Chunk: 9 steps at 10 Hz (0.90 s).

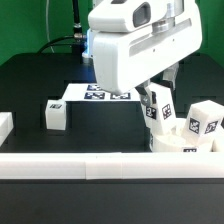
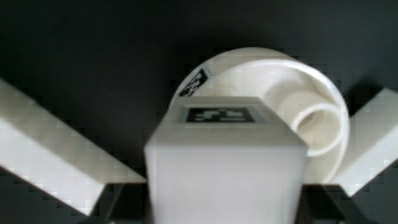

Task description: Assemble stool

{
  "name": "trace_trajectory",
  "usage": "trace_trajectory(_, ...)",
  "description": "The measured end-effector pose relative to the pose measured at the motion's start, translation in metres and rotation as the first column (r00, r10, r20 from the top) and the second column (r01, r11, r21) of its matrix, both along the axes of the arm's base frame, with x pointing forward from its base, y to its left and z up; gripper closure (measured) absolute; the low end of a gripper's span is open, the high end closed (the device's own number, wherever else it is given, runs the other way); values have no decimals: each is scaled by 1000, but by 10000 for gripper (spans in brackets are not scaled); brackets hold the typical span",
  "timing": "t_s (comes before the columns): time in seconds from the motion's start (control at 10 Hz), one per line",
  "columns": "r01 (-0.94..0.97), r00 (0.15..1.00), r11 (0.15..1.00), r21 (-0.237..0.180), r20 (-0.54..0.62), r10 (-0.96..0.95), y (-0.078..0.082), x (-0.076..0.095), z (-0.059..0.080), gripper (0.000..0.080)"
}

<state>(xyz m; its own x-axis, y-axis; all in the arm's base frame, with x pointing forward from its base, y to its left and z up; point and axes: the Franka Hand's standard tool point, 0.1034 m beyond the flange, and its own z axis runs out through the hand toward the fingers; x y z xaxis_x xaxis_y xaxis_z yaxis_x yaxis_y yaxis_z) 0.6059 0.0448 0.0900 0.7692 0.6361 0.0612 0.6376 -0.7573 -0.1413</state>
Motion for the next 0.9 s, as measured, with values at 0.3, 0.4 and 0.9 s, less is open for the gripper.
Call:
trace_trajectory(0.3,229,973,973,-14,-30,-229,0,1,0,461)
trace_trajectory(0.4,282,959,959,-18,-37,-282,0,1,1,461)
trace_trajectory(0.9,684,723,728,-42,-95,-685,5,-7,1,461)
